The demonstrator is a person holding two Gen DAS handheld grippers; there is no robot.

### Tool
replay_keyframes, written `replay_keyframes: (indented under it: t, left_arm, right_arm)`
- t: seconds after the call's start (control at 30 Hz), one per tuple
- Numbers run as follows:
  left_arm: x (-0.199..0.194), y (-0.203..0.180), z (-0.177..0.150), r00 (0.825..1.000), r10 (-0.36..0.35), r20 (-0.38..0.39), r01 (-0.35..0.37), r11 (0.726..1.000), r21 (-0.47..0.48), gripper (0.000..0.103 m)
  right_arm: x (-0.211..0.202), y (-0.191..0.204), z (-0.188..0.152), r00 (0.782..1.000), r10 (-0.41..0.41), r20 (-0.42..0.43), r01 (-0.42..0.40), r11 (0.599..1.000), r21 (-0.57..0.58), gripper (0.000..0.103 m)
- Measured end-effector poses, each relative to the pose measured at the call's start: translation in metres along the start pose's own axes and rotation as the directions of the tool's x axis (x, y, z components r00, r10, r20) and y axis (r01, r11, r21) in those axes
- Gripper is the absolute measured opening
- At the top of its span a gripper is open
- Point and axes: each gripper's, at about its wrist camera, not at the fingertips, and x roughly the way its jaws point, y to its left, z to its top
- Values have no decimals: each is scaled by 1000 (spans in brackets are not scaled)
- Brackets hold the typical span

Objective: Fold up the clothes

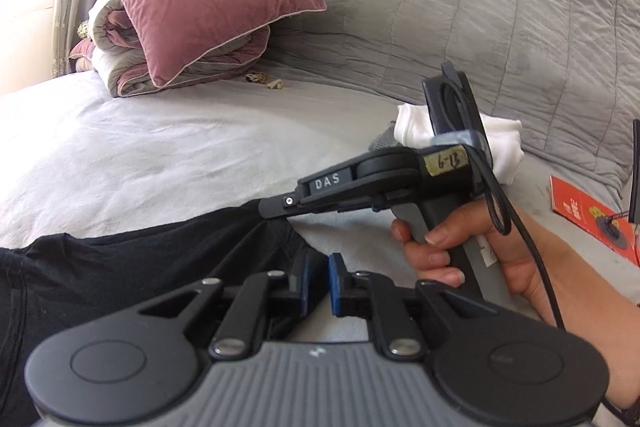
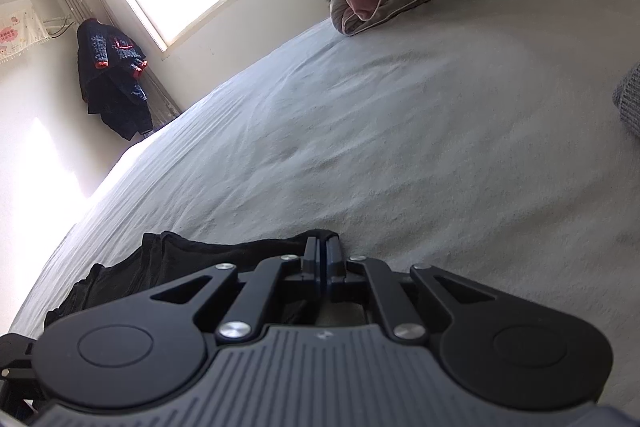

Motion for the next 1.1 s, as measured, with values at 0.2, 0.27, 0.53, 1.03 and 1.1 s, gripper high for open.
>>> replay_keyframes:
  t: [0.2, 0.27, 0.53, 1.03, 1.1]
  left_arm:
    - [33, 7, -3, 997, -13, -80, 11, 1000, -29, 7]
    - [47, 1, -6, 994, -34, -106, 30, 999, -36, 7]
    - [59, -12, 0, 994, -84, -77, 79, 995, -61, 7]
    - [-39, 30, -14, 993, 113, -15, -114, 979, -172, 36]
    - [-58, 43, -20, 985, 169, -27, -171, 965, -199, 37]
  right_arm:
    - [-1, -2, 0, 1000, 7, 1, -7, 1000, 17, 4]
    - [-1, -2, 0, 1000, 6, 7, -6, 1000, 22, 4]
    - [-1, -2, 1, 1000, -2, 10, 2, 1000, 12, 4]
    - [-11, 15, 4, 1000, -3, 15, 3, 999, -46, 50]
    - [-13, 17, 4, 1000, -26, 16, 27, 998, -55, 50]
